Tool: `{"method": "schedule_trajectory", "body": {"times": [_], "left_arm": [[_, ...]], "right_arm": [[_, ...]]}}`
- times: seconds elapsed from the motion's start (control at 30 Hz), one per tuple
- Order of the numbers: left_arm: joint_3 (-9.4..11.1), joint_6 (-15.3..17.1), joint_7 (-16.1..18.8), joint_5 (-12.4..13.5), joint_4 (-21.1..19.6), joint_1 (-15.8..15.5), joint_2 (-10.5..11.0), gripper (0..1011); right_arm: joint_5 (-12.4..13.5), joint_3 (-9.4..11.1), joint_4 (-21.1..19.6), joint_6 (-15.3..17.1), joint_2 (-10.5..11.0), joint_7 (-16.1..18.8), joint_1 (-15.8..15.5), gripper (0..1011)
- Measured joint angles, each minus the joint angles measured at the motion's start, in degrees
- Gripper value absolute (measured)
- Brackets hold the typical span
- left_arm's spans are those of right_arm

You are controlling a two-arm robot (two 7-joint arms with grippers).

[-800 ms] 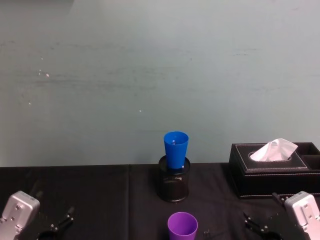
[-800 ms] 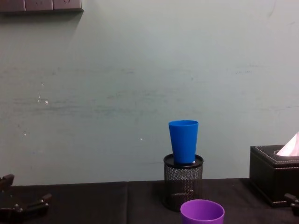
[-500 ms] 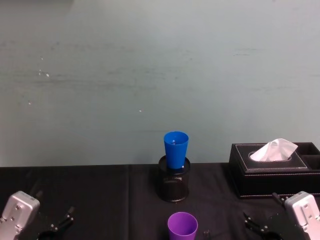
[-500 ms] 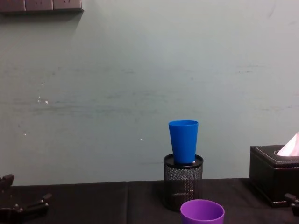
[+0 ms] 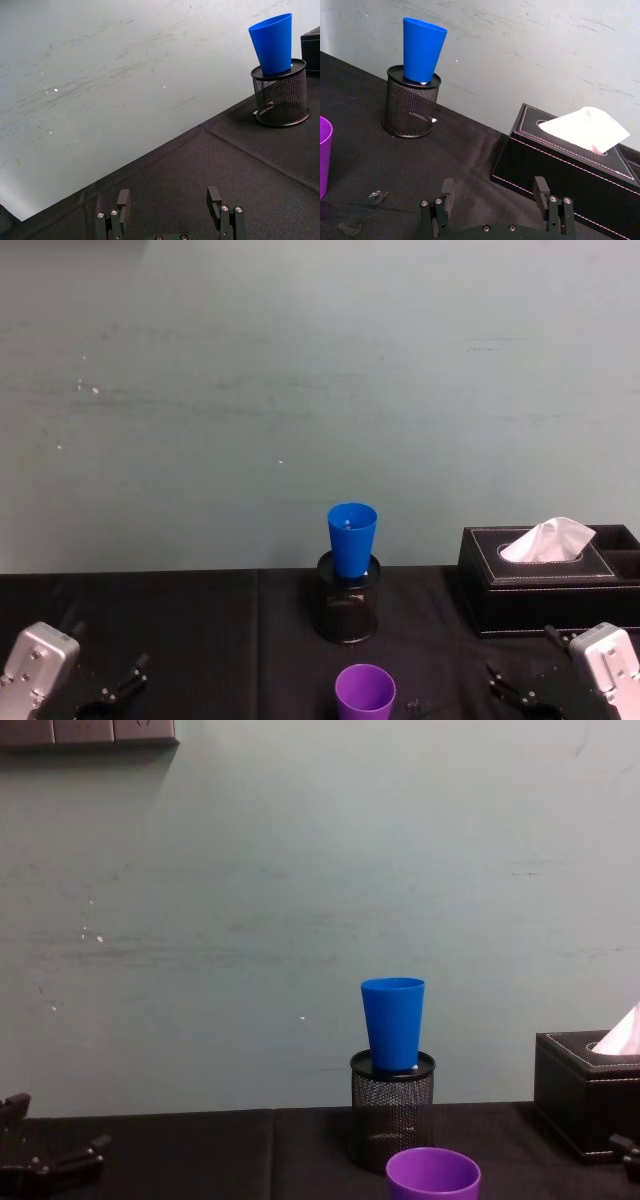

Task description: Pick up one cup with a gripper and tap it against the other cup.

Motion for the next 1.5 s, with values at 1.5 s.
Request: {"method": "schedule_trajectory", "body": {"times": [1.5], "left_arm": [[0.0,0.0,0.0,0.0,0.0,0.0,0.0,1000]], "right_arm": [[0.0,0.2,0.0,-0.1,-0.1,0.0,-0.1,1003]]}}
